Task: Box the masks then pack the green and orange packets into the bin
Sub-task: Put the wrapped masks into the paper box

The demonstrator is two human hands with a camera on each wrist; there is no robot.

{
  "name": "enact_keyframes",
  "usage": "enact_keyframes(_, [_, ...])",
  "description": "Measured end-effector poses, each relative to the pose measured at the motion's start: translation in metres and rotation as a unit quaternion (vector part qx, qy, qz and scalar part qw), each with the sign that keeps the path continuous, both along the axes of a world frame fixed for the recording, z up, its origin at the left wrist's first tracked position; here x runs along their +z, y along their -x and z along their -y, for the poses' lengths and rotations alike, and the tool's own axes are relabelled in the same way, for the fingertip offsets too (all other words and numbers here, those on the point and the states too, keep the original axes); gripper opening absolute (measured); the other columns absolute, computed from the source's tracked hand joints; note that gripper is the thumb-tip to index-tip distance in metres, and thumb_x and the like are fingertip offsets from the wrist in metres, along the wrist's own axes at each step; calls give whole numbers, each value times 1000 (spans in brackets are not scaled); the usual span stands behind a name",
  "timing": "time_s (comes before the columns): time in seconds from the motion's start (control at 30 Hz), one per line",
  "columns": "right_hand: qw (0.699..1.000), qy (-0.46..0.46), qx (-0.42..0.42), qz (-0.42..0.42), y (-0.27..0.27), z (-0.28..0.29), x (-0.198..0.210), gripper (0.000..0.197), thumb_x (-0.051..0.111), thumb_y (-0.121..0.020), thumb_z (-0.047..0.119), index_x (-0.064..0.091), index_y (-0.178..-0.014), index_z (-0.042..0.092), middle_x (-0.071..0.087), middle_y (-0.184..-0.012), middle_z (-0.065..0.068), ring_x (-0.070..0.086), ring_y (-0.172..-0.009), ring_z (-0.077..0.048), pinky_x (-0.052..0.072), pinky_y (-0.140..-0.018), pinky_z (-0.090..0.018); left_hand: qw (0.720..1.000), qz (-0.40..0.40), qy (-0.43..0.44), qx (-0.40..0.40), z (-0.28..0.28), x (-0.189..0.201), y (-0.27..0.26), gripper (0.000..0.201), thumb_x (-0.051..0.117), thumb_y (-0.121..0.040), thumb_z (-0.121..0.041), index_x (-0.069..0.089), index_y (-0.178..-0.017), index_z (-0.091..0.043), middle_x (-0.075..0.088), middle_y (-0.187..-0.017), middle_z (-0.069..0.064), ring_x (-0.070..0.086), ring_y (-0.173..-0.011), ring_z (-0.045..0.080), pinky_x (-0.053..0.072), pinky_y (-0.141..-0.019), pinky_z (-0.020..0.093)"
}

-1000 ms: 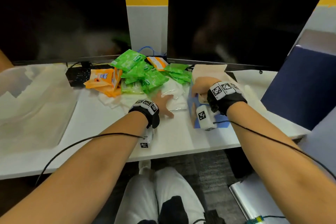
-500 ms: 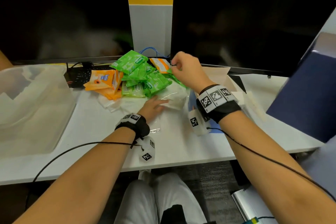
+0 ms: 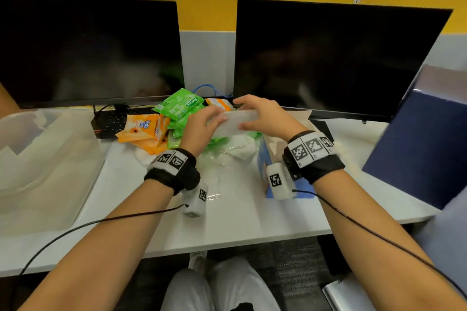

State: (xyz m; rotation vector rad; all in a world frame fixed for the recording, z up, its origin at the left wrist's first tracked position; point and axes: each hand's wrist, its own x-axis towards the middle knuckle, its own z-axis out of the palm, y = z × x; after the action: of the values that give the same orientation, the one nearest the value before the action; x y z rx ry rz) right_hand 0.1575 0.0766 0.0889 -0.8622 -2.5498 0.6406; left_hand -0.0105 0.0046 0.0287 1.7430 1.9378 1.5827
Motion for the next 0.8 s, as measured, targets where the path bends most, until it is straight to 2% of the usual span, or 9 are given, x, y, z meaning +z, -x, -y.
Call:
enact_keyframes(0.1, [997, -52, -35, -42, -18, -1, 16, 31, 67, -84, 15, 66, -115, 22, 64, -103, 5, 57, -100, -11, 43, -95, -31, 997, -35, -48, -44, -5, 39, -24, 17, 59, -92, -22, 70, -96, -10, 64, -86, -7, 55, -77, -6, 39, -71, 12])
enact_keyframes(0.2, [985, -64, -105, -118, -50, -9, 34, 20, 65, -86, 22, 68, -106, 24, 61, -95, 8, 59, -96, -16, 52, -87, -41, 995, 1, -75, -59, -10, 50, -45, 31, 61, -91, -20, 55, -122, -20, 59, -118, -4, 55, -103, 0, 43, -89, 13])
enact_keyframes(0.27, [980, -58, -136, -136, -77, -14, 42, 18, 65, -87, 25, 66, -104, 25, 61, -97, 7, 59, -96, -16, 55, -83, -39, 997, 10, -28, -75, -13, 42, -57, 46, 64, -88, -18, 46, -130, -16, 53, -128, 3, 54, -112, 9, 45, -97, 21])
enact_keyframes(0.33, [983, -46, -141, -109, -99, -16, 46, 14, 64, -88, 25, 65, -102, 25, 62, -100, 3, 60, -97, -17, 56, -81, -36, 990, -19, 62, -125, -11, 30, -72, 48, 65, -88, -20, 45, -130, -12, 55, -129, 4, 53, -112, 8, 45, -100, 27])
enact_keyframes(0.47, [981, -49, -165, -85, -126, -17, 40, 19, 59, -92, 24, 64, -110, 19, 61, -109, -4, 57, -101, -21, 54, -87, -40, 975, -27, 144, -169, -9, 14, -98, 64, 71, -83, -32, 39, -138, -20, 52, -127, -10, 46, -113, 0, 40, -95, 21])
enact_keyframes(0.57, [982, -39, -176, -61, -138, -17, 34, 19, 58, -93, 24, 63, -111, 20, 60, -111, -4, 56, -102, -22, 53, -88, -40, 952, -53, 222, -205, -14, 7, -104, 72, 75, -78, -38, 40, -138, -20, 53, -131, -10, 49, -119, 4, 40, -96, 22])
enact_keyframes(0.63, [981, -15, -182, -58, -143, -17, 32, 19, 58, -93, 24, 63, -111, 19, 60, -110, -4, 57, -101, -22, 53, -87, -39, 942, -112, 245, -203, -18, 2, -102, 61, 75, -78, -37, 48, -130, -19, 59, -126, -5, 54, -113, 9, 45, -92, 24])
enact_keyframes(0.73, [984, -6, -174, -48, -147, -18, 32, 18, 59, -92, 27, 64, -107, 21, 62, -106, -1, 57, -99, -18, 46, -72, -22, 945, -173, 212, -177, -15, 0, -95, 31, 71, -83, -25, 60, -109, -13, 66, -108, 0, 57, -95, 10, 43, -78, 21])
enact_keyframes(0.8, [986, -6, -164, -37, -147, -16, 33, 17, 60, -91, 29, 66, -105, 21, 64, -104, 1, 58, -98, -16, 40, -68, -16, 951, -178, 188, -170, -12, 0, -86, 19, 70, -84, -19, 64, -100, -10, 66, -102, 0, 55, -90, 9, 41, -77, 21])
